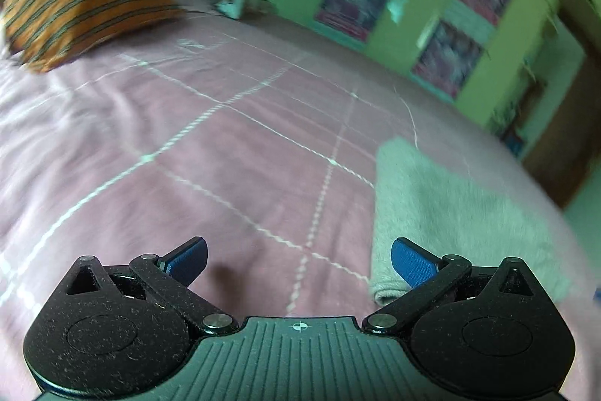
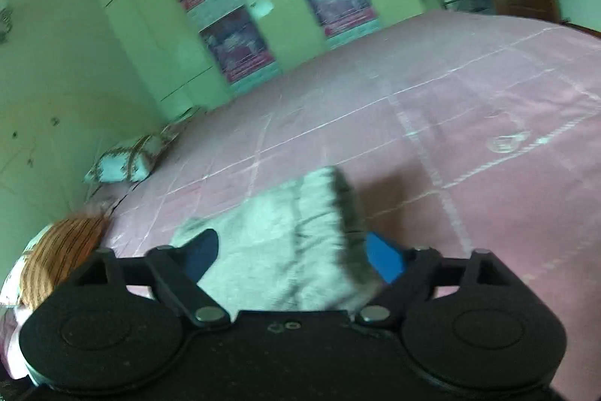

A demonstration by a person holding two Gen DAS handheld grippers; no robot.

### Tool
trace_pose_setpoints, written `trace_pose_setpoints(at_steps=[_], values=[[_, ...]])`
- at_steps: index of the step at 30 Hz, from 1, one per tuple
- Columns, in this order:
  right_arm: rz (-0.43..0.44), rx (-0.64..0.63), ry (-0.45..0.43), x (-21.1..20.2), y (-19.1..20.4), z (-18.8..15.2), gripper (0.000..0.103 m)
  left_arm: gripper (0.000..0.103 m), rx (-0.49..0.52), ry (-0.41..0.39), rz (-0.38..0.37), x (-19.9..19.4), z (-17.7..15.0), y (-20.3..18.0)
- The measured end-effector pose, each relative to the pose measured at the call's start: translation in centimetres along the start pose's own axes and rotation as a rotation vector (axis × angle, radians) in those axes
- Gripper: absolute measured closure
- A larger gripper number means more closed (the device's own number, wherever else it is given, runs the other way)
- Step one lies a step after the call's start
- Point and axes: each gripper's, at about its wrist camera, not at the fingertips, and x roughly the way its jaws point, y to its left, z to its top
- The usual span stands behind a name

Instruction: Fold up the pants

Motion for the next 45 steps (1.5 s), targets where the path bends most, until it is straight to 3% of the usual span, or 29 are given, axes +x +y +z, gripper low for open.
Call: trace_pose_setpoints(at_steps=[5,12,14,18,20,23,29,31,34,35,45], values=[[-0.034,0.088,0.016,-2.5,-3.2,-2.3,0.030,0.000,0.060,0.035,-0.002,-0.8,-2.1,-1.0],[0.052,0.248,0.041,-4.2,-5.8,-2.3,0.025,0.000,0.193,0.046,-0.030,-2.1,-2.0,-4.5],[0.059,0.302,0.055,-3.8,-6.5,-2.1,0.018,0.000,0.231,0.038,-0.045,-2.1,-1.4,-5.2],[0.089,0.365,0.109,-1.9,-7.2,-1.7,0.014,0.000,0.276,0.043,-0.093,-1.4,0.0,-6.3],[0.126,0.362,0.150,-0.3,-7.4,-1.4,0.007,0.000,0.276,0.074,-0.133,-0.2,1.0,-6.3],[0.170,0.384,0.238,2.3,-8.0,-0.8,0.007,0.000,0.229,0.132,-0.197,2.2,2.6,-5.7],[0.206,0.411,0.281,6.6,-9.6,0.6,0.009,0.000,0.182,0.235,-0.218,8.1,4.6,-5.3],[0.241,0.408,0.305,7.8,-9.8,0.7,0.014,0.000,0.134,0.292,-0.289,9.9,4.7,-5.2],[0.296,0.423,0.348,9.6,-10.2,0.5,0.050,0.003,0.050,0.394,-0.390,12.6,4.3,-5.2],[0.314,0.433,0.364,10.3,-10.3,0.2,0.055,0.004,0.048,0.412,-0.397,13.3,4.0,-5.4],[0.390,0.435,0.379,12.1,-10.5,0.1,0.049,0.008,0.039,0.469,-0.524,17.2,4.6,-6.8]])
